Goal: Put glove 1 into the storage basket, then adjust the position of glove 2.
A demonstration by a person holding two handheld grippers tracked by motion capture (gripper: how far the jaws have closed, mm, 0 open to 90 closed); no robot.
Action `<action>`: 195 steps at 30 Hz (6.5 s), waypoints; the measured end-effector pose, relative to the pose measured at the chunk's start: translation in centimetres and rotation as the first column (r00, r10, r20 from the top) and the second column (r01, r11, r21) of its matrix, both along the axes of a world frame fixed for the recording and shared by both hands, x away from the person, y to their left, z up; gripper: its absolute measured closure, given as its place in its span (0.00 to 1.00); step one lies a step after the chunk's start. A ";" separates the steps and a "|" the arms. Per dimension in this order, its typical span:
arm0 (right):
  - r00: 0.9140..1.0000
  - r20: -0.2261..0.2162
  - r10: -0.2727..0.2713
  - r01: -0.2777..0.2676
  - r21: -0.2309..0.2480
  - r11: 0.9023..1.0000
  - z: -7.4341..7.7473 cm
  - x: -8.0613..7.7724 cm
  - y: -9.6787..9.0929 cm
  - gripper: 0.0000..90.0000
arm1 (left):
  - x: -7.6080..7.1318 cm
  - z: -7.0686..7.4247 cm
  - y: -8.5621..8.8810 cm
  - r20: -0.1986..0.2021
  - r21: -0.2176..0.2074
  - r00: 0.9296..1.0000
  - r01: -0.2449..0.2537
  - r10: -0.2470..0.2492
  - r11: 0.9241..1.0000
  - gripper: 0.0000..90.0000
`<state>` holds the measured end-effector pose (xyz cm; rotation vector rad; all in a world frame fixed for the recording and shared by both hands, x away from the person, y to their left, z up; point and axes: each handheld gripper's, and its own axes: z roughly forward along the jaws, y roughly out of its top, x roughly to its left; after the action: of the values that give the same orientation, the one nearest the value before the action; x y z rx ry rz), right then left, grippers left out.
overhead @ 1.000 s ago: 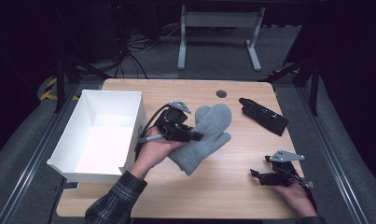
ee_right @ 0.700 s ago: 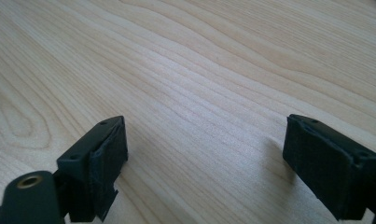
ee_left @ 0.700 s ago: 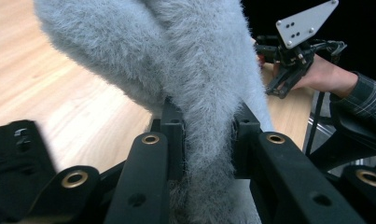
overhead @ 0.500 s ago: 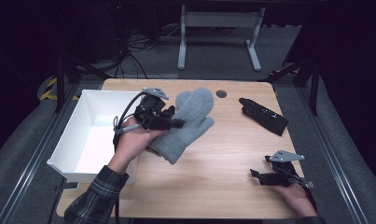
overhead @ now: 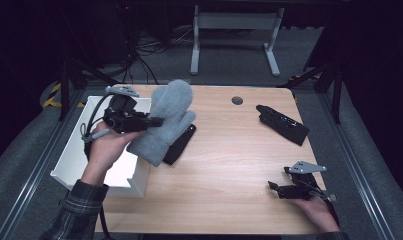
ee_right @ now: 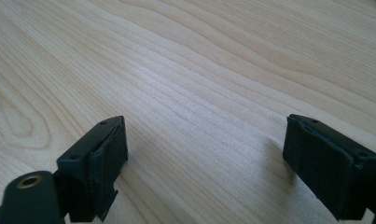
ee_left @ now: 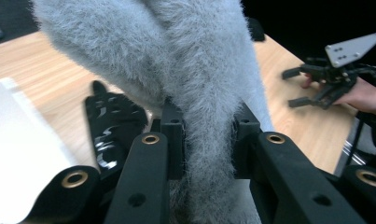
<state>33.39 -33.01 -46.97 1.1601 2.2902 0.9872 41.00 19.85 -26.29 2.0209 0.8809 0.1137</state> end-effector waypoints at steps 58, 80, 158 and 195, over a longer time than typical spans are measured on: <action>1.000 0.000 0.000 0.000 0.000 1.000 0.0 0.0 0.0 0.15 | 3.1 -15.1 10.0 -0.240 0.340 0.855 -0.369 0.459 0.865 0.44; 1.000 0.000 0.000 0.000 0.000 1.000 0.0 0.0 0.0 0.15 | 1.2 -7.6 6.0 -0.083 0.103 0.955 -0.275 0.284 0.956 0.34; 1.000 -0.003 0.023 -0.023 -0.005 1.000 0.0 0.2 0.1 0.14 | 2.9 -18.9 -13.1 -0.200 0.207 0.977 -0.028 0.071 0.978 1.00; 1.000 -0.004 0.028 -0.028 -0.004 1.000 0.0 0.2 0.2 0.14 | 0.9 -18.8 -13.8 -0.142 0.262 0.990 0.018 0.020 0.965 1.00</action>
<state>33.59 -32.79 -46.98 1.1326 2.3160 0.9912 41.92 6.09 -45.05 2.2992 0.9999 0.0902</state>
